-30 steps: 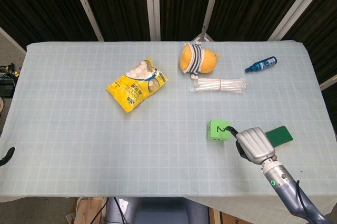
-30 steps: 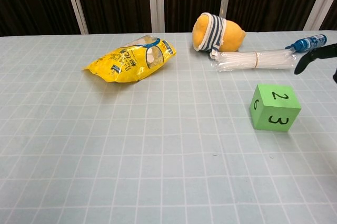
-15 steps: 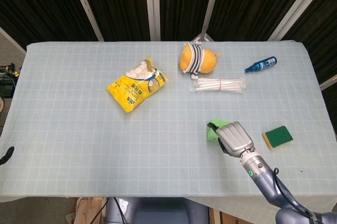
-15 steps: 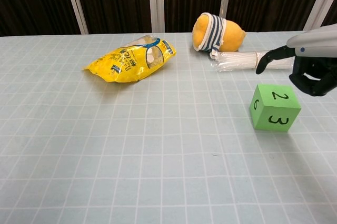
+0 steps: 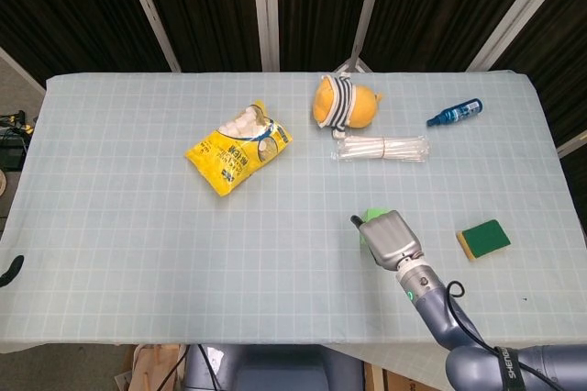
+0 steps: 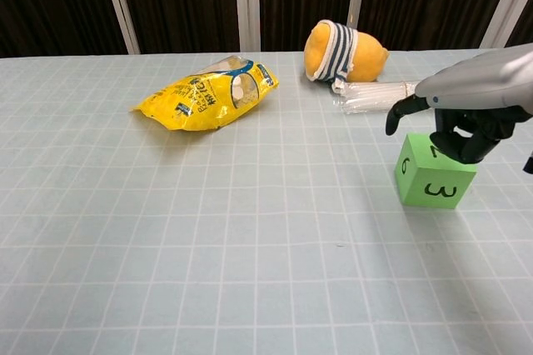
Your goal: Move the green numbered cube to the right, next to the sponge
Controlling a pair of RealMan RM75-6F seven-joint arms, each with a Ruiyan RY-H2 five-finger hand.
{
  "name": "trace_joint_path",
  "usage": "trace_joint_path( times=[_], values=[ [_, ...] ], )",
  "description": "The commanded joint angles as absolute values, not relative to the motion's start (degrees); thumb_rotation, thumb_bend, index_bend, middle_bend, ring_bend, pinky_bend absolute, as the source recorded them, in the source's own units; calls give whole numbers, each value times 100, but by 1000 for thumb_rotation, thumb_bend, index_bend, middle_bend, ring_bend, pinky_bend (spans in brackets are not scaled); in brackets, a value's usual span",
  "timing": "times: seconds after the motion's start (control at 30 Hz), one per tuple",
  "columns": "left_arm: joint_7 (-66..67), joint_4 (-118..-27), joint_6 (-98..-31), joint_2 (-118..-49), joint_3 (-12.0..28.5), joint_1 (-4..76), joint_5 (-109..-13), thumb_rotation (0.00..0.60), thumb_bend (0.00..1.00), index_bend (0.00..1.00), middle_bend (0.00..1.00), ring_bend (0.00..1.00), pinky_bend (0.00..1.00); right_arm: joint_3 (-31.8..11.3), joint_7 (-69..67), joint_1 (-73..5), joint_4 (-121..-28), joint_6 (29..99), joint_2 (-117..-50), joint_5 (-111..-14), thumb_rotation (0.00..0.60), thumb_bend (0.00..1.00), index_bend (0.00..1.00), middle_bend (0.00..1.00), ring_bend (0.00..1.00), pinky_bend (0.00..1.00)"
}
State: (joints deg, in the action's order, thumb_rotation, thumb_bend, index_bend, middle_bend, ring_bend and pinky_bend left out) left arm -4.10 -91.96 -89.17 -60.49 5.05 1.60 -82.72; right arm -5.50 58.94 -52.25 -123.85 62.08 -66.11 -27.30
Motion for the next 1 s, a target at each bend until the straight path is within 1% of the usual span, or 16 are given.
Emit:
trace_joint_path(
  times=[0.03,0.3,1.0],
  values=[
    [-424,-9190,-8905,-6042,514,161,-8250,600,370,46,0,0,0,-447,6105,-5488,-12411,6442,-6762,-2401,600,754,193,831,842,706],
    [-480,-9170,-8914,-6024,528,150,-8228,600,369,46,0,0,0,-210,6139,-5687,-12329,6565,-6908,-2122,600,754,193,831,842,706],
    [-429,-9172,-8910,-6038,537,154,-8217,600,369,47,0,0,0,167,5936,-5855,-12207,6620,-6999,-2181,600,754,193,831,842,706]
  ],
)
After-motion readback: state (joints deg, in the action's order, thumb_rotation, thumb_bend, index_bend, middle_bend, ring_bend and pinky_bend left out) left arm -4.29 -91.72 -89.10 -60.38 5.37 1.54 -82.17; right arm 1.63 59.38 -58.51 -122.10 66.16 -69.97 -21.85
